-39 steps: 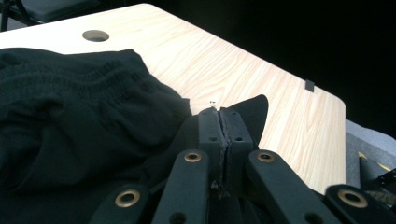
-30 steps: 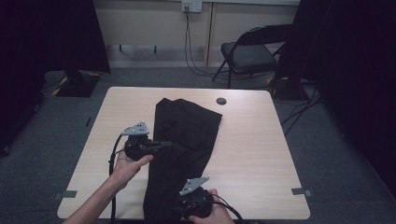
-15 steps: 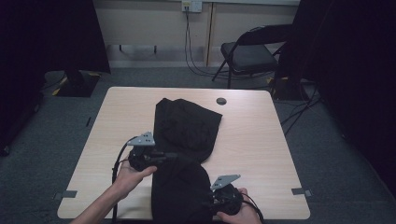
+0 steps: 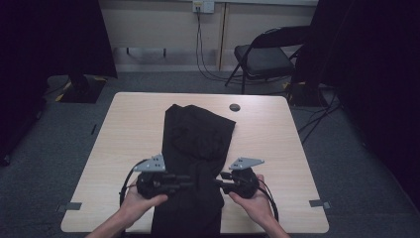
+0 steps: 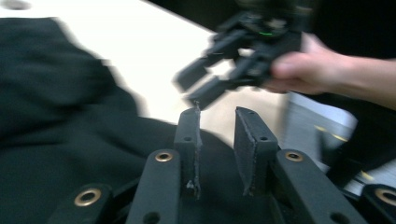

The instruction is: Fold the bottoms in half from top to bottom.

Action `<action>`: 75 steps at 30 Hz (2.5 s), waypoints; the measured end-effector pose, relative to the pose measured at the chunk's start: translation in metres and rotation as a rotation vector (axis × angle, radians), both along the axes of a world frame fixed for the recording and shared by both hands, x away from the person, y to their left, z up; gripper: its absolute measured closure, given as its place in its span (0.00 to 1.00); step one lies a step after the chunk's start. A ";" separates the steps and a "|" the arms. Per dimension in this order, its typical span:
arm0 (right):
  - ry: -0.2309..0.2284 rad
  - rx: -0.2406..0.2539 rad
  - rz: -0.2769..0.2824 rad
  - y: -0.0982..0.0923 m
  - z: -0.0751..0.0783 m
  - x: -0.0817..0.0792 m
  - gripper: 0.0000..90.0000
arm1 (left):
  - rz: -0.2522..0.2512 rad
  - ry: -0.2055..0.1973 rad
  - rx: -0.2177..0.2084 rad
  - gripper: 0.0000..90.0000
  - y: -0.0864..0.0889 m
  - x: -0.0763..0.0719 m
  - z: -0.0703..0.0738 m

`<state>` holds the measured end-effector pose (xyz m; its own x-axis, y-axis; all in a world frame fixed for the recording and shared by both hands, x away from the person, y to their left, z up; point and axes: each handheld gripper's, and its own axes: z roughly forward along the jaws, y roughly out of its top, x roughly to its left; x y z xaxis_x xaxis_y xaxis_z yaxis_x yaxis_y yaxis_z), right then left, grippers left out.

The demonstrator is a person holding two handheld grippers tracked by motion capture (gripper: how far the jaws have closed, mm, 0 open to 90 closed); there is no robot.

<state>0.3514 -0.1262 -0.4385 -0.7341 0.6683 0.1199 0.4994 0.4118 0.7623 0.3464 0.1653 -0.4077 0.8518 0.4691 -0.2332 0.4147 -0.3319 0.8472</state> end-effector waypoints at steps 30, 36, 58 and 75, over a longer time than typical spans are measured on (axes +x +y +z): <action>-0.008 -0.059 -0.262 0.034 -0.027 0.135 0.65 | 0.283 0.036 0.165 0.97 0.007 0.170 -0.042; -0.074 0.048 -0.249 0.023 0.021 0.135 0.69 | 0.255 -0.057 0.069 0.97 0.013 0.151 0.011; -0.110 0.200 0.047 -0.008 0.096 -0.012 0.88 | 0.010 0.010 -0.087 0.97 0.030 -0.038 0.051; 0.144 -0.073 -0.055 0.015 -0.044 0.029 0.89 | 0.096 0.173 0.261 0.97 -0.002 0.028 -0.067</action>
<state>0.3808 -0.1110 -0.4821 -0.6753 0.7175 0.1709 0.6243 0.4327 0.6504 0.3742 0.1637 -0.4746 0.7592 0.6081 -0.2320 0.5849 -0.4811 0.6530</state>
